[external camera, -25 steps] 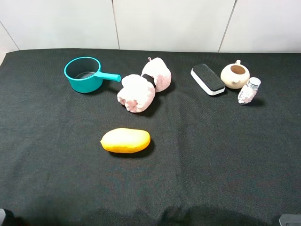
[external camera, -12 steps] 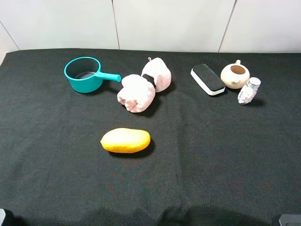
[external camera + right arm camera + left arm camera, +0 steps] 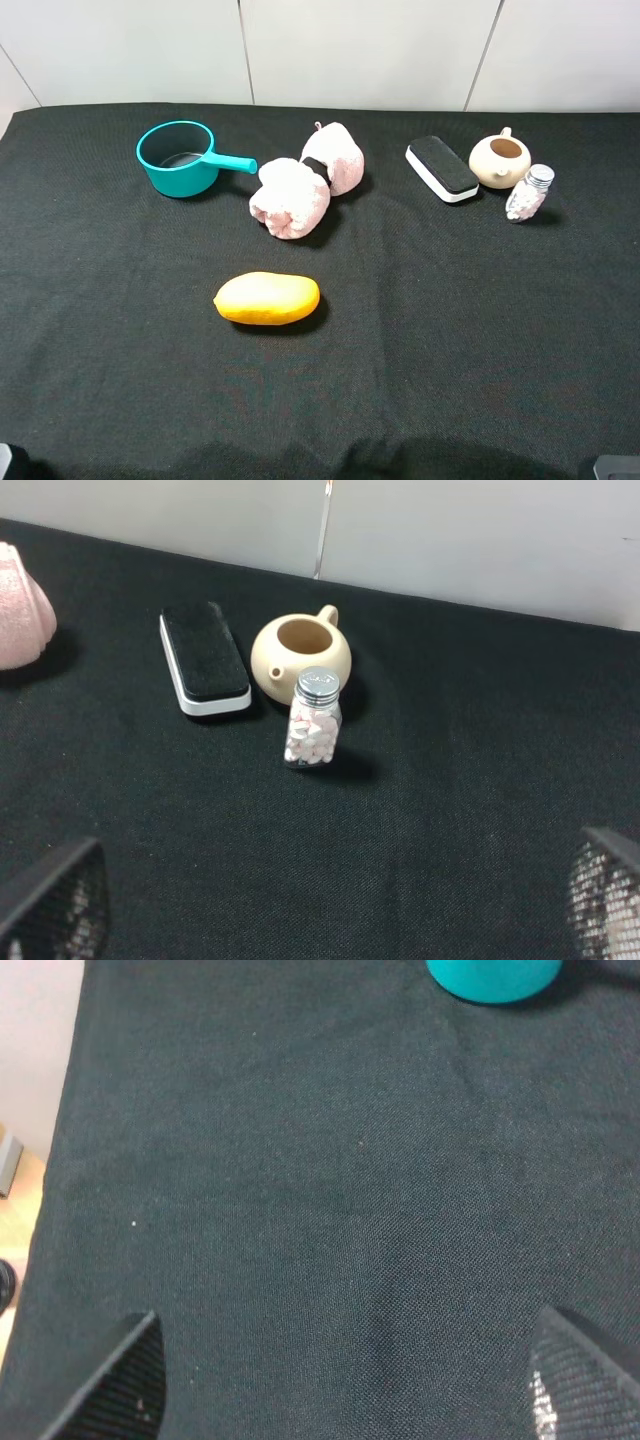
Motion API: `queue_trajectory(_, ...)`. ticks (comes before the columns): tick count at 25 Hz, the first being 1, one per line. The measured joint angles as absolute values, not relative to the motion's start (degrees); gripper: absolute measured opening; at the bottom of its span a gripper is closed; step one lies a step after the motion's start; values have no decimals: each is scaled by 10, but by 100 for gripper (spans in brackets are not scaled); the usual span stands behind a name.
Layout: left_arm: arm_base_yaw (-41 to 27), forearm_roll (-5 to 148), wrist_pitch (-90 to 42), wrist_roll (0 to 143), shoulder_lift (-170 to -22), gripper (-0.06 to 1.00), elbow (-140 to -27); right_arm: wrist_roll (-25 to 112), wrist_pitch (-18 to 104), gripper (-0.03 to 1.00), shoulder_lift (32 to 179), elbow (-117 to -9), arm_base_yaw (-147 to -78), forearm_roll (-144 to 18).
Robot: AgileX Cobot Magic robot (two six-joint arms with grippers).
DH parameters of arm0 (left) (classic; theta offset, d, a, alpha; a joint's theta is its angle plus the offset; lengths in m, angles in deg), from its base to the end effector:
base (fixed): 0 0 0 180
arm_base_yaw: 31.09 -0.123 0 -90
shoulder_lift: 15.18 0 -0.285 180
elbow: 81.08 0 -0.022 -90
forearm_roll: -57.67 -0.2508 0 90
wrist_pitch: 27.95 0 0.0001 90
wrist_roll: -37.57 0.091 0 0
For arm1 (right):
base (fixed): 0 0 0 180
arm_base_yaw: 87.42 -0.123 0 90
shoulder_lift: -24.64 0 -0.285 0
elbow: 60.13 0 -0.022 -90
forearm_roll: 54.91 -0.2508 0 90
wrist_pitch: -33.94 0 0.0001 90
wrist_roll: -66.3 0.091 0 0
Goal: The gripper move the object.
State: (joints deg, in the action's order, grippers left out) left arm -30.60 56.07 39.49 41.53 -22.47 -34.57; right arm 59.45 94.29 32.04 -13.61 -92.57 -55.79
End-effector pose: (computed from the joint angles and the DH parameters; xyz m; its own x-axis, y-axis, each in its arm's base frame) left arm -0.0155 0.0025 0.2778 -0.5179 0.0842 -0.8513 0.0279 0.9963 0.0815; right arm -0.0100 0.0003 0.2877 -0.3954 -0.1478 -0.9065 -0.1470 0.9844 -0.0964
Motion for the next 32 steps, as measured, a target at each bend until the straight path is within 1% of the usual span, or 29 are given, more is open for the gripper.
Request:
queue_trajectory(6,-294,561,341,431,-225,79,-322,594,943,69,320,-136,-926,-558)
queue_trajectory(16,-277,560,330,429,-225,79,-319,594,944,69,320,-136,-926,-558)
queue_trajectory(32,-276,560,329,427,-225,79,-319,594,944,69,320,-136,-926,-558)
